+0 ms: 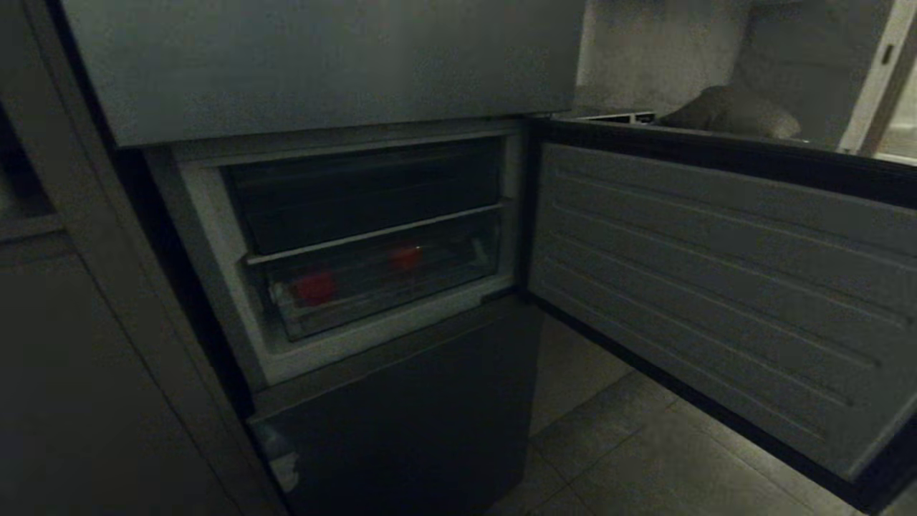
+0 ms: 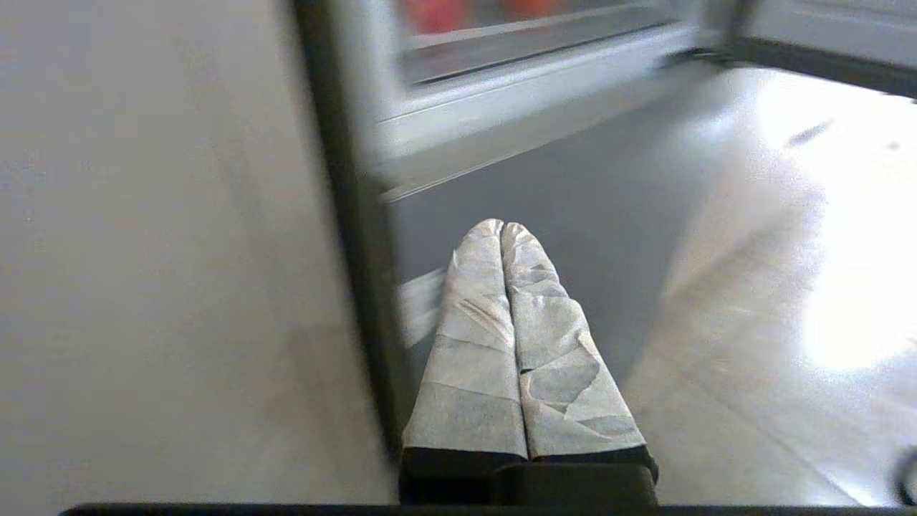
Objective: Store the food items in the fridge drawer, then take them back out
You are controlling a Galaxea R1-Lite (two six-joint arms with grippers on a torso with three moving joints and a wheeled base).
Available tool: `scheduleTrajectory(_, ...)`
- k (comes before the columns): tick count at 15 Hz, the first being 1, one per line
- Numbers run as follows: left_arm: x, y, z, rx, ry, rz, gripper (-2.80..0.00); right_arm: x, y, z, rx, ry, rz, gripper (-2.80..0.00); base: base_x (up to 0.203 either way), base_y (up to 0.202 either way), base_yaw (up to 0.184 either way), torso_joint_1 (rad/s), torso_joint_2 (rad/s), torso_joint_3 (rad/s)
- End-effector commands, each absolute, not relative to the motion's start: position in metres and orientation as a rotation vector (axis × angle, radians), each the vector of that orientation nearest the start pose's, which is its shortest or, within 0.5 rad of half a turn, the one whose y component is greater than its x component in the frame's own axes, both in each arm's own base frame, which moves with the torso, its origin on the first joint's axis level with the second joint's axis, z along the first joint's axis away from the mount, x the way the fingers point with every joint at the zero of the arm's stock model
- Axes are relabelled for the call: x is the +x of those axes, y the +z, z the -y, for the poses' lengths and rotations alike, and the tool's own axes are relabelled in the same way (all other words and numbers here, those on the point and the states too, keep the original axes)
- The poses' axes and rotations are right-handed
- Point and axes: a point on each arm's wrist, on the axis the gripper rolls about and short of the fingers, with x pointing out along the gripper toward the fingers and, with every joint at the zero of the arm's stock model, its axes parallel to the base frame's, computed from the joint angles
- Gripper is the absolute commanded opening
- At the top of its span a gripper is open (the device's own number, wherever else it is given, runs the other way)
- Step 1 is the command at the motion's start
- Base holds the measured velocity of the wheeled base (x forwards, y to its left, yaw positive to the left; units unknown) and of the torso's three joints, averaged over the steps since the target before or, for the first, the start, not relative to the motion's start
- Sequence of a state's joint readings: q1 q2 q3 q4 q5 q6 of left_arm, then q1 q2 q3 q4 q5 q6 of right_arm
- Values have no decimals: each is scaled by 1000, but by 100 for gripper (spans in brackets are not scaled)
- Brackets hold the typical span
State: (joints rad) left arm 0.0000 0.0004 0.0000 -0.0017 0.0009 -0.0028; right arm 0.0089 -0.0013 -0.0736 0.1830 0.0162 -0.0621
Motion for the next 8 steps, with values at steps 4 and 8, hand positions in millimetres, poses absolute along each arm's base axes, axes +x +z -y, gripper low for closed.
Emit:
scheduleTrajectory(4,-23,76,0,-6,2,2,-280,-29,77,0,-61,29,-110,-280,-1,8,-177,4,1,3)
scheduleTrajectory(8,-23,76,0,-6,2,2,-280,-29,77,0,-61,29,-110,-280,-1,4,-84,2,0,3)
